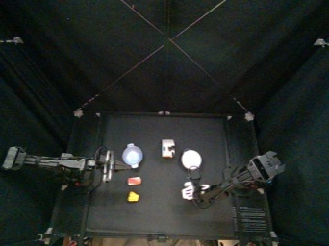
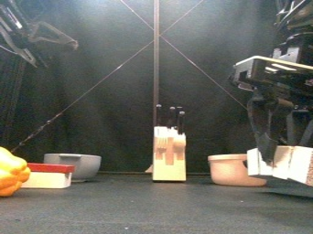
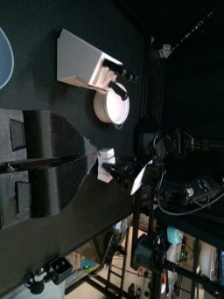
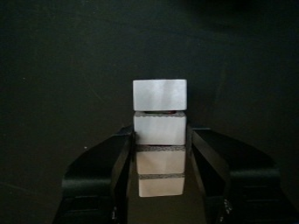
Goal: Grab sushi roll
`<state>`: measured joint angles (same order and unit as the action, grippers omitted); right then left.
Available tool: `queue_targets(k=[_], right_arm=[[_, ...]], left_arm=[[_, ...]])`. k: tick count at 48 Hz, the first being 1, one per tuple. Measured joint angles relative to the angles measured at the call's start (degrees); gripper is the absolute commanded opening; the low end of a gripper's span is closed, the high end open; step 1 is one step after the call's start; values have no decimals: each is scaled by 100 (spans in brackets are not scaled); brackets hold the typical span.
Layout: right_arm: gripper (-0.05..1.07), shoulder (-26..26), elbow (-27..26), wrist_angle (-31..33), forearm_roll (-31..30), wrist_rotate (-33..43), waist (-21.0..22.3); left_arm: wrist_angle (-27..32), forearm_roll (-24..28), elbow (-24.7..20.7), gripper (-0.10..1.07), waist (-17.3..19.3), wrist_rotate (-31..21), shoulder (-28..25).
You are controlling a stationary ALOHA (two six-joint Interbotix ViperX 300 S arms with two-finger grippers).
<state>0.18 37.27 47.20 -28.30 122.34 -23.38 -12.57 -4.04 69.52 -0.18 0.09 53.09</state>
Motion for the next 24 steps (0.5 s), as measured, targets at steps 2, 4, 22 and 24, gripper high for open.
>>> queue_targets(k=[2, 4, 22, 24], right_arm=[[58, -9, -26, 0, -9, 9, 0], [58, 0, -62, 0, -26, 18, 0], [58, 167, -721, 18, -571, 35, 237], [58, 237, -809, 18, -598, 18, 325]], left_arm=[[0, 0, 9, -3, 18, 0, 0], [0, 0, 0, -3, 26, 0, 0], [0, 0, 0, -3, 70, 0, 0], [0, 0, 9, -2, 70, 0, 0]])
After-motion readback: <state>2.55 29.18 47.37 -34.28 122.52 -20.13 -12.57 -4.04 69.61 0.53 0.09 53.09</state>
